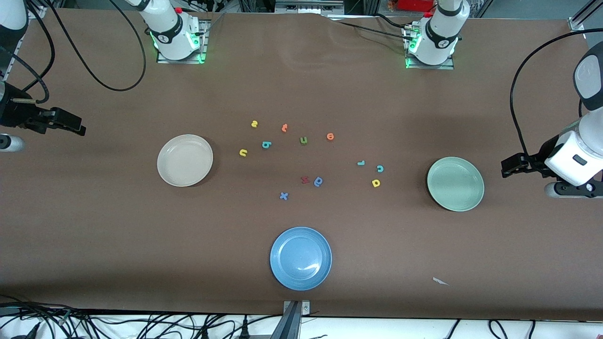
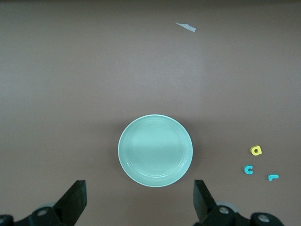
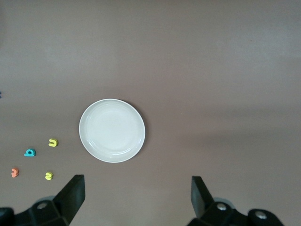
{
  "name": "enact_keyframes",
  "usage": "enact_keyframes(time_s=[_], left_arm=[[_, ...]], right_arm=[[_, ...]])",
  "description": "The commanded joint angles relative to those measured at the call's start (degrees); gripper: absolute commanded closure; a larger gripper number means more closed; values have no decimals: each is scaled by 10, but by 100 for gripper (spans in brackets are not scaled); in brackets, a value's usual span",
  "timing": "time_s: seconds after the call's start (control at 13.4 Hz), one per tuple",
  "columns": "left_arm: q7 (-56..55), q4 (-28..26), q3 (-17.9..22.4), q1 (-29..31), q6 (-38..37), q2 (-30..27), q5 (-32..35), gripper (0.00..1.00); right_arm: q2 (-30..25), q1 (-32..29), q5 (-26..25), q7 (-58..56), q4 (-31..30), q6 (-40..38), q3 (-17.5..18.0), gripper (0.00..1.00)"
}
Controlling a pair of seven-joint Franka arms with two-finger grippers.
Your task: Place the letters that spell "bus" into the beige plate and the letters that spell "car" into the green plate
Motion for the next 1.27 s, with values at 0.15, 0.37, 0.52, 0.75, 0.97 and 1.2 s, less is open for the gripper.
enact_keyframes(time_s=[0.15,0.37,0.52,0.75,0.97,1.2], left_arm=[[6,-12,6,-4,1,-11,-17,0],[5,-13,6,-5,1,-10,-18,0],[6,-13,6,-5,1,-10,-18,0],[7,-13,6,-5,1,-10,-18,0],[8,-13,6,-5,1,-10,-17,0],[8,-13,6,-4,1,-9,-18,0]], right_arm=[[3,-5,-3,-7,10,-11,1,0],[3,-4,0,-1,11,-11,2,0],[3,-2,3,1,11,-12,4,0],[3,-3,4,0,11,-12,2,0],[3,-3,4,0,11,-13,3,0],[3,-4,4,-5,11,-12,1,0]])
